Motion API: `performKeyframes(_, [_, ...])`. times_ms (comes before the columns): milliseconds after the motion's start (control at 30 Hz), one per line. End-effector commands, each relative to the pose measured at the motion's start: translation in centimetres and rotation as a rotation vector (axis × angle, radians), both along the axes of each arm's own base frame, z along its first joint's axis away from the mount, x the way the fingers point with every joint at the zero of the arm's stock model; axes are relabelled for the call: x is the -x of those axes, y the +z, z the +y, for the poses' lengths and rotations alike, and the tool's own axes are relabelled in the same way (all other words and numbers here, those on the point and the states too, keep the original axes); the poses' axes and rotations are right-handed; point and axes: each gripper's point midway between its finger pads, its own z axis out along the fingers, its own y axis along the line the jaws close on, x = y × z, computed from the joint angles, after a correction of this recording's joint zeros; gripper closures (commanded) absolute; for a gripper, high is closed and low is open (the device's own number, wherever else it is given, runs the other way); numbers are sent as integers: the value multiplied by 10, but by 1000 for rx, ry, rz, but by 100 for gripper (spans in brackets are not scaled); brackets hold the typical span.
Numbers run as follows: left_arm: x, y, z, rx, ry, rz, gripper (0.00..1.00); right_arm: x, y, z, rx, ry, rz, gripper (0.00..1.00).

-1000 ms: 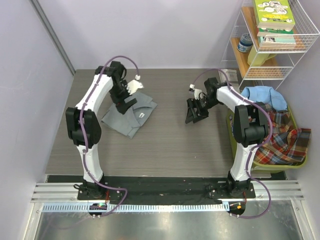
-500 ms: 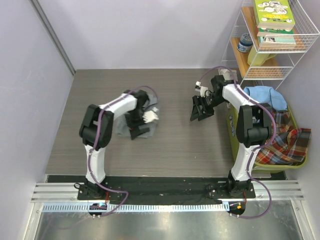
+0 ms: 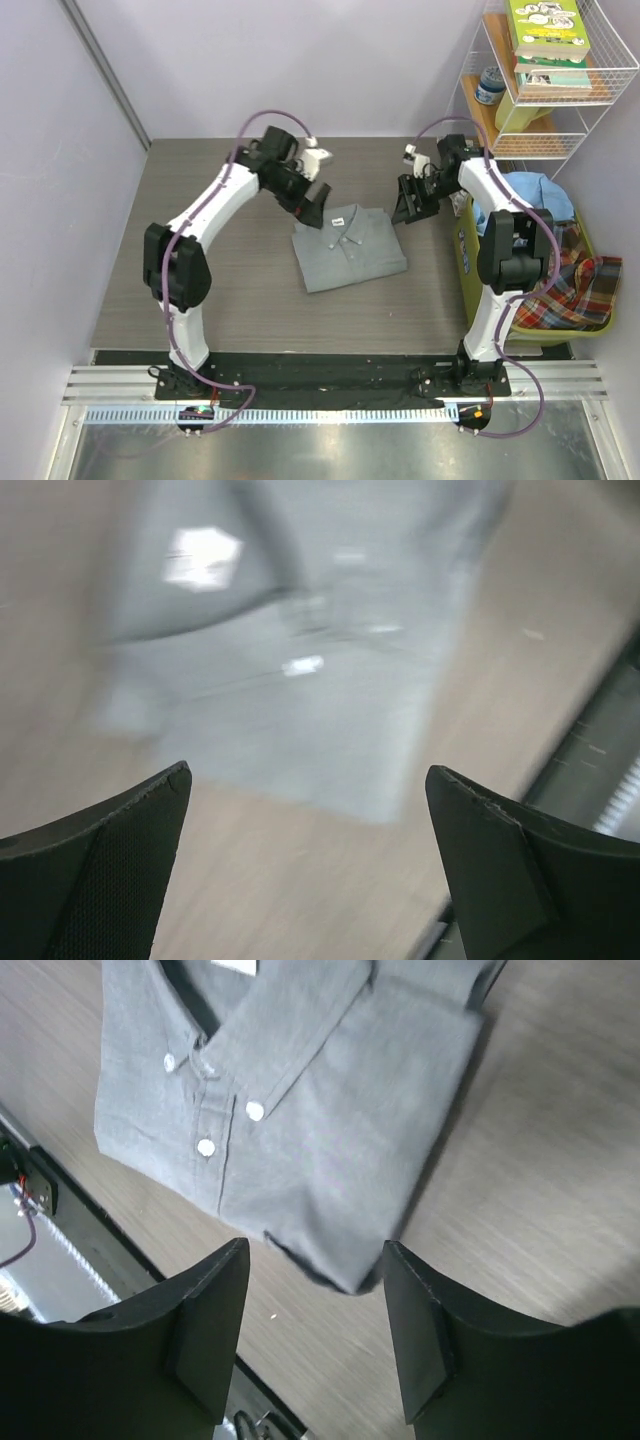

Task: Fold and stack the long sleeve shirts
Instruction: Neatly place the folded shirt to the corner

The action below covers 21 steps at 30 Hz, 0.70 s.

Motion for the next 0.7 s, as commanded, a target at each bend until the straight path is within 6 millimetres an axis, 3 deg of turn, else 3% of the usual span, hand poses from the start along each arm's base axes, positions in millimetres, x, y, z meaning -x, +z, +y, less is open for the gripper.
performKeyframes(0, [-24,-18,42,-118,69,-23,0,24,6,18,-16,44,-2,47])
performKeyframes(133, [1,-38,40,-69,97,118,0,47,-11,25,36,104,13,52])
performKeyframes(267, [19,-58,31,-46,119,210,0,55,-43,12,139,124,28,59])
performKeyframes(400, [6,-86,39,-106,179,177,0,63,-70,-1,207,140,63,68])
performKeyframes(467, [1,-89,41,-112,188,169,1,70,-81,-4,224,148,78,71])
performKeyframes(667, [-10,-93,52,-97,250,221,17,85,-102,-9,242,163,131,80])
